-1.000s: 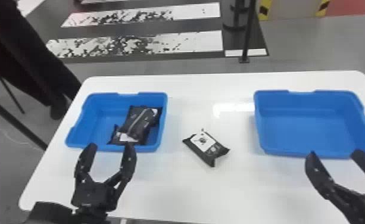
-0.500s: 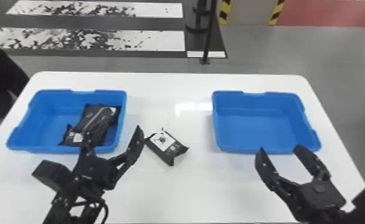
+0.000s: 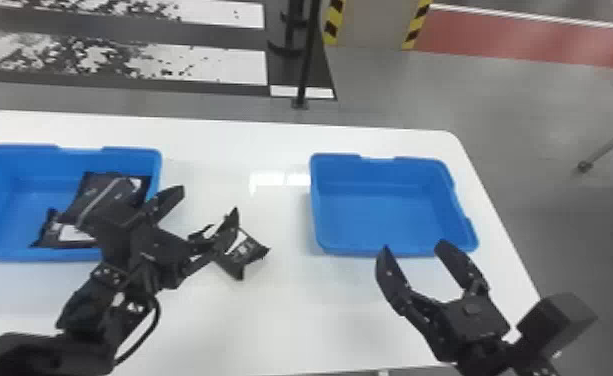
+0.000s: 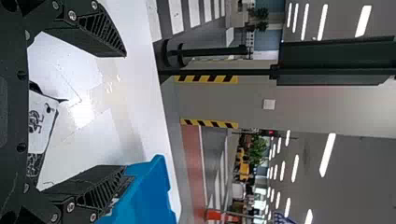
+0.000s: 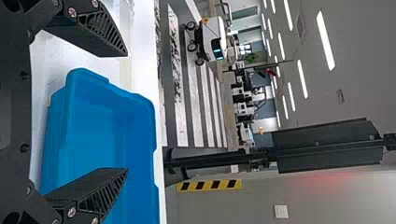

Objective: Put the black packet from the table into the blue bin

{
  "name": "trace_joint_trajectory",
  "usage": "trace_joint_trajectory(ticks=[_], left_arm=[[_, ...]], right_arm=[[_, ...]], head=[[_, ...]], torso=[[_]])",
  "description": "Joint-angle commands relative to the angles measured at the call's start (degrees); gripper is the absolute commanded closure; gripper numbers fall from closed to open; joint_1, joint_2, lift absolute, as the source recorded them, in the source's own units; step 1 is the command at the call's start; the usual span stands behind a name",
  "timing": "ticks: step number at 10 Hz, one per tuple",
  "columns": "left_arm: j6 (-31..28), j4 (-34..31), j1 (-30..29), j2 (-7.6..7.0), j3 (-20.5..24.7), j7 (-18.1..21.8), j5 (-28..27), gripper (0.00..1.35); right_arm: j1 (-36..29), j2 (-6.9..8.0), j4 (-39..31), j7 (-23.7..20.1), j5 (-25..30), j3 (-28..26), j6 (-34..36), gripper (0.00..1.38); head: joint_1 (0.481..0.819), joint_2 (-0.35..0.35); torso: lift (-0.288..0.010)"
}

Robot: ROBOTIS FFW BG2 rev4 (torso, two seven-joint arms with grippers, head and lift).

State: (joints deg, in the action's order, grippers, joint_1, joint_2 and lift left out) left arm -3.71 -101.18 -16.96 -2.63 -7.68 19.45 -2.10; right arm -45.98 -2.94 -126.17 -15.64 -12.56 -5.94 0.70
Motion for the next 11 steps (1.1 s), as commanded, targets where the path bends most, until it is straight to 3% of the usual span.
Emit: trace_joint_trajectory(ticks=[1, 3, 5, 8, 9, 11], left_arm=[[-2.5, 3.2, 4.2, 0.08, -2.1, 1.1, -3.4, 0.18], [-6.3, 8.6, 8.7, -0.01, -6.6, 1.6, -4.4, 0.18], [-11.8, 11.8, 11.1, 0.34, -6.9, 2.0, -6.2, 0.18], [-14.9, 14.3, 12.6, 0.34, -5.5, 2.2, -11.5, 0.2], [-17.4, 14.3, 12.6, 0.17, -5.5, 2.5, -11.7, 0.32], [-18.1, 14.3, 12.7, -0.01, -5.6, 3.7, -12.3, 0.9]], right_arm=[[0.1, 0.04, 0.1, 0.0, 0.2, 0.0, 0.1, 0.14], [0.3, -0.05, 0.1, 0.0, 0.1, 0.0, 0.1, 0.14], [0.3, -0.05, 0.2, 0.0, 0.0, 0.0, 0.1, 0.14], [0.4, -0.05, 0.2, 0.0, -0.1, 0.0, 0.1, 0.14], [0.4, -0.05, 0.4, 0.0, -0.1, 0.0, 0.1, 0.14], [0.4, -0.05, 0.4, 0.0, -0.2, 0.0, 0.1, 0.14]], head=[[0.695, -0.176], [0.695, -0.217], [0.695, -0.249], [0.695, -0.237], [0.695, -0.22], [0.695, -0.204]], torso=[[-0.11], [-0.11], [-0.11], [-0.11], [-0.11], [-0.11]])
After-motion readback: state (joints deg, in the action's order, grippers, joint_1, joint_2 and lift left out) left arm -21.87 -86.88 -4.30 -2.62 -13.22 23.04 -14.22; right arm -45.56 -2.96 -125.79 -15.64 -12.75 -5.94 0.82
